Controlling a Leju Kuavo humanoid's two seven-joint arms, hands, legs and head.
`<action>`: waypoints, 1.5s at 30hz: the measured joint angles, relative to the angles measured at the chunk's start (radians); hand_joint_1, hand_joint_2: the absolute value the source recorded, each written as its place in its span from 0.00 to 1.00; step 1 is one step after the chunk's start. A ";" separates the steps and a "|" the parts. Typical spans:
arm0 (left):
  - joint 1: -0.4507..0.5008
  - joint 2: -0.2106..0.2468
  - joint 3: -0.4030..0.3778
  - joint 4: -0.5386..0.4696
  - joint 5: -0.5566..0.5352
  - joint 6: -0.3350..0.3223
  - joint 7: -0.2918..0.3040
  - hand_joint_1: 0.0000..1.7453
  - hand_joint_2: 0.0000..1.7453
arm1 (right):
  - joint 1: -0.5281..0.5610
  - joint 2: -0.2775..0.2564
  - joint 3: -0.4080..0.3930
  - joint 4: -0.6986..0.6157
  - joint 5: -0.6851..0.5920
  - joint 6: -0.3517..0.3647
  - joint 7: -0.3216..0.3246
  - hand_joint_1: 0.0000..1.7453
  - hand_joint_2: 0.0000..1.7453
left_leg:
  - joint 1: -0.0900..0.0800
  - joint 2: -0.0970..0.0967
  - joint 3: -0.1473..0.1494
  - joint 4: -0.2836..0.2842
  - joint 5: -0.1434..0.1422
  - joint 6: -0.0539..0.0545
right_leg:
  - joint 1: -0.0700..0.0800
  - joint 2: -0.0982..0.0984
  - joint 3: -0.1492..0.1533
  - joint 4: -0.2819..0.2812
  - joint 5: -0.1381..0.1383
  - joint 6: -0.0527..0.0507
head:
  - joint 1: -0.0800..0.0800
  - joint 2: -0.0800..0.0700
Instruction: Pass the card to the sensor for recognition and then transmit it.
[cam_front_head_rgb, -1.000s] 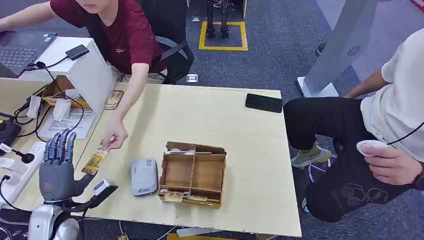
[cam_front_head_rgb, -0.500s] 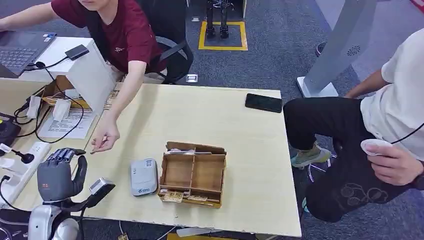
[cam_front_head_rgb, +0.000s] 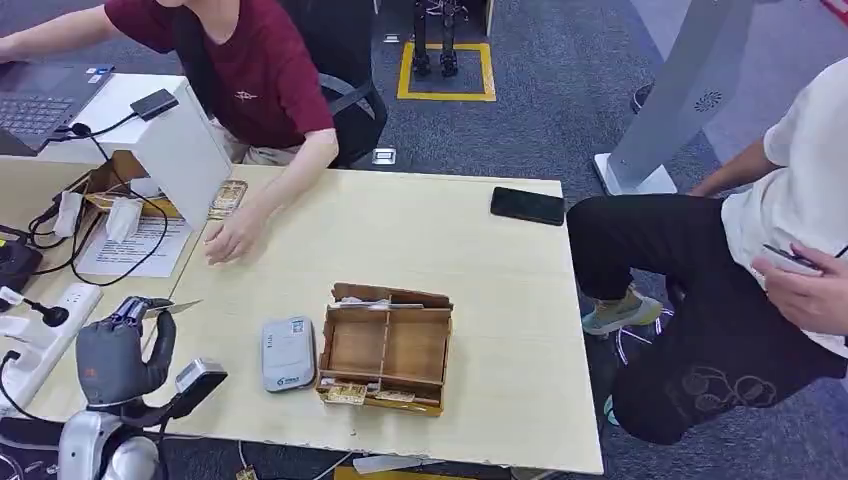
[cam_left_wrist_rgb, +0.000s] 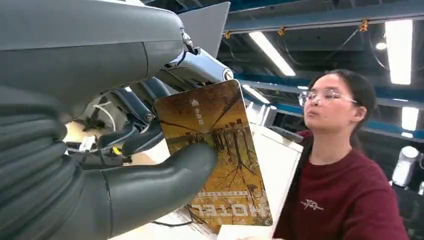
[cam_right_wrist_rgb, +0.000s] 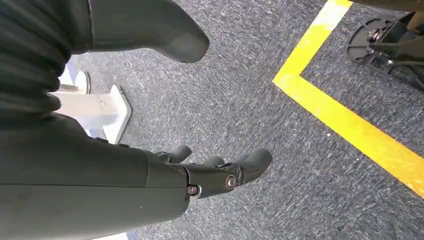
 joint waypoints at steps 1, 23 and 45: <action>0.000 0.003 -0.009 0.000 0.046 -0.029 0.018 1.00 1.00 | 0.000 0.000 0.000 0.000 -0.002 0.000 0.000 0.00 1.00 | 0.000 0.000 0.000 0.000 0.000 0.000 | 0.000 0.000 0.000 0.000 0.000 0.000 | 0.000 0.000; 0.085 0.025 -0.264 -0.154 0.588 -0.714 0.238 1.00 1.00 | 0.006 0.008 -0.040 0.000 -0.005 -0.014 0.006 0.00 1.00 | 0.000 0.000 0.000 0.000 0.000 0.000 | 0.000 0.000 0.000 0.000 0.000 0.000 | 0.000 0.000; -0.040 -0.052 -0.308 0.046 0.390 -0.528 0.311 1.00 1.00 | 0.003 0.016 -0.042 0.000 0.031 -0.014 0.018 0.00 1.00 | 0.000 0.000 0.000 0.000 0.000 0.000 | 0.000 0.000 0.000 0.000 0.000 0.000 | 0.000 0.000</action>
